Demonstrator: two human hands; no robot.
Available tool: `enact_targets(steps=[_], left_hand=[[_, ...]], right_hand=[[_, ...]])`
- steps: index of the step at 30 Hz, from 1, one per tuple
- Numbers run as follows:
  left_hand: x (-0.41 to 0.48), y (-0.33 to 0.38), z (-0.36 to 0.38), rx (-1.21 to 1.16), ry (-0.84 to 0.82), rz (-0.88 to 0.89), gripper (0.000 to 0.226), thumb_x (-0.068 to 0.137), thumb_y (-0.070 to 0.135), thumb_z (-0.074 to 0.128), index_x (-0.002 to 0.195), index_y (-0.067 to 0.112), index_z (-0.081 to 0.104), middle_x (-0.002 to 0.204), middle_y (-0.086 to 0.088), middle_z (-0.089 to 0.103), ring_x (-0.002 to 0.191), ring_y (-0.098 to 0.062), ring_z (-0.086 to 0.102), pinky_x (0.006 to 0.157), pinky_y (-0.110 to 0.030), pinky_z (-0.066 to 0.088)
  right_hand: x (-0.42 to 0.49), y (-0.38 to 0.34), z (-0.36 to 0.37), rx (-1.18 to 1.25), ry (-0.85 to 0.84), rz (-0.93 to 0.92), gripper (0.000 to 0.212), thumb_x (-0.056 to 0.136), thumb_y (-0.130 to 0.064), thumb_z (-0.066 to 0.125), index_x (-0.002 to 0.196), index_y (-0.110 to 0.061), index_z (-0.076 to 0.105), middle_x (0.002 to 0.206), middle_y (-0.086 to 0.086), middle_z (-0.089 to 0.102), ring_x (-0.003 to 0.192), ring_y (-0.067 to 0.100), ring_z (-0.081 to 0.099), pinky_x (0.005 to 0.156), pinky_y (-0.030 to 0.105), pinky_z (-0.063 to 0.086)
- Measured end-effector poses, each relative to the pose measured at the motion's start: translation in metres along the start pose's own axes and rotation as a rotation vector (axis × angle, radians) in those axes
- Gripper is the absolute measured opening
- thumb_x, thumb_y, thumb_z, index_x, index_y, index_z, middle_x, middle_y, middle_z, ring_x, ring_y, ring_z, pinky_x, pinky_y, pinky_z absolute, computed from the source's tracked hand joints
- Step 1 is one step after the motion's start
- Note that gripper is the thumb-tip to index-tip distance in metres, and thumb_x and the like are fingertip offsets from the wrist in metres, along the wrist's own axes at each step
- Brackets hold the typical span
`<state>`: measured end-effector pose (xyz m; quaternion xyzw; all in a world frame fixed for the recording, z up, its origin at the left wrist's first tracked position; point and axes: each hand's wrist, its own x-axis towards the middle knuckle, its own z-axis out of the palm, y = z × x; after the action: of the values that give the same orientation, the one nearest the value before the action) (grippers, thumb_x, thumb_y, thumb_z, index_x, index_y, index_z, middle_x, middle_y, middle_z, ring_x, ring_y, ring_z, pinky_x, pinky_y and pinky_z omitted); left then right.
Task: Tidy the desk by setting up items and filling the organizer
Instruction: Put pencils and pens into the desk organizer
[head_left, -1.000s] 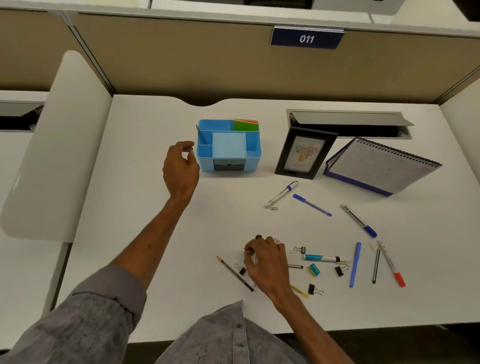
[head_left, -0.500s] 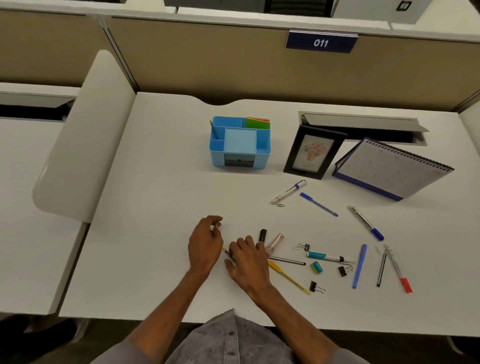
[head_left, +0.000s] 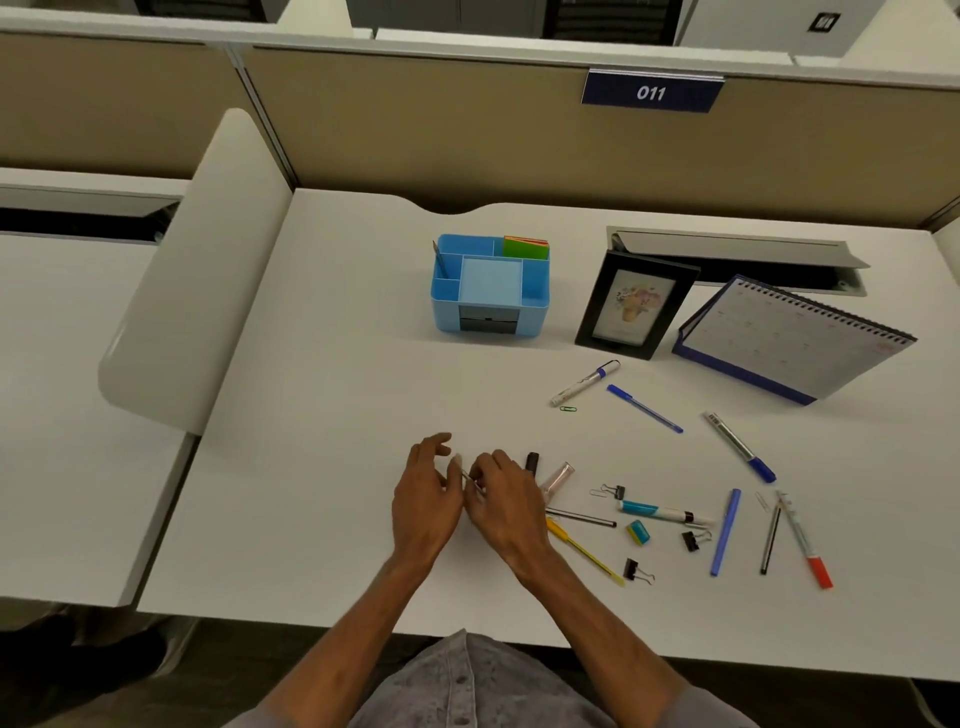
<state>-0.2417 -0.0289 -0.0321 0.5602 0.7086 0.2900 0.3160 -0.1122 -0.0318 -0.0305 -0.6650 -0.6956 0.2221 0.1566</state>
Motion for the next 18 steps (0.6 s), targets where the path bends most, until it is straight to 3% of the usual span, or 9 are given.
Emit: enact_targets(steps=[3,6,9,13,18], left_hand=[[0.012,0.015,-0.006,-0.087,-0.004,-0.023,0.030,0.105,0.048,0.054,0.134,0.041,0.054,0.110,0.023,0.067,0.085,0.002,0.068,0.073,-0.015,0.054],[0.028,0.028,-0.010,-0.180,0.021,-0.030,0.023,0.104,0.050,0.058,0.119,0.035,0.067,0.102,0.022,0.073,0.091,0.003,0.069,0.074,-0.008,0.053],[0.043,0.040,-0.012,-0.230,0.052,0.014,0.020,0.104,0.045,0.060,0.112,0.029,0.069,0.101,0.019,0.074,0.092,0.003,0.069,0.080,-0.021,0.059],[0.068,0.055,-0.021,-0.256,0.090,0.058,0.019,0.104,0.035,0.063,0.114,0.019,0.070,0.103,0.010,0.074,0.092,-0.008,0.071,0.083,-0.037,0.065],[0.108,0.070,-0.038,-0.244,0.133,0.069,0.024,0.103,0.033,0.064,0.117,0.013,0.069,0.108,-0.002,0.076,0.097,-0.020,0.073,0.090,-0.045,0.063]], right_hand=[[0.014,-0.005,-0.016,0.089,0.073,-0.009,0.015,0.099,-0.032,0.059,0.096,-0.018,0.062,0.095,-0.003,0.061,0.074,0.014,0.061,0.062,0.029,0.051],[0.032,-0.012,-0.030,0.122,0.112,-0.018,0.015,0.102,-0.035,0.058,0.102,-0.020,0.060,0.101,-0.005,0.058,0.078,0.014,0.062,0.065,0.032,0.055],[0.049,-0.018,-0.043,0.166,0.148,-0.043,0.017,0.102,-0.035,0.060,0.106,-0.019,0.062,0.104,-0.003,0.060,0.081,0.015,0.062,0.070,0.032,0.057],[0.072,-0.029,-0.056,0.168,0.165,-0.083,0.018,0.102,-0.031,0.061,0.112,-0.016,0.064,0.110,0.001,0.063,0.089,0.016,0.063,0.080,0.032,0.055],[0.095,-0.035,-0.066,0.059,0.163,-0.096,0.025,0.099,-0.023,0.063,0.123,-0.016,0.065,0.121,0.004,0.065,0.103,0.020,0.064,0.087,0.030,0.047]])
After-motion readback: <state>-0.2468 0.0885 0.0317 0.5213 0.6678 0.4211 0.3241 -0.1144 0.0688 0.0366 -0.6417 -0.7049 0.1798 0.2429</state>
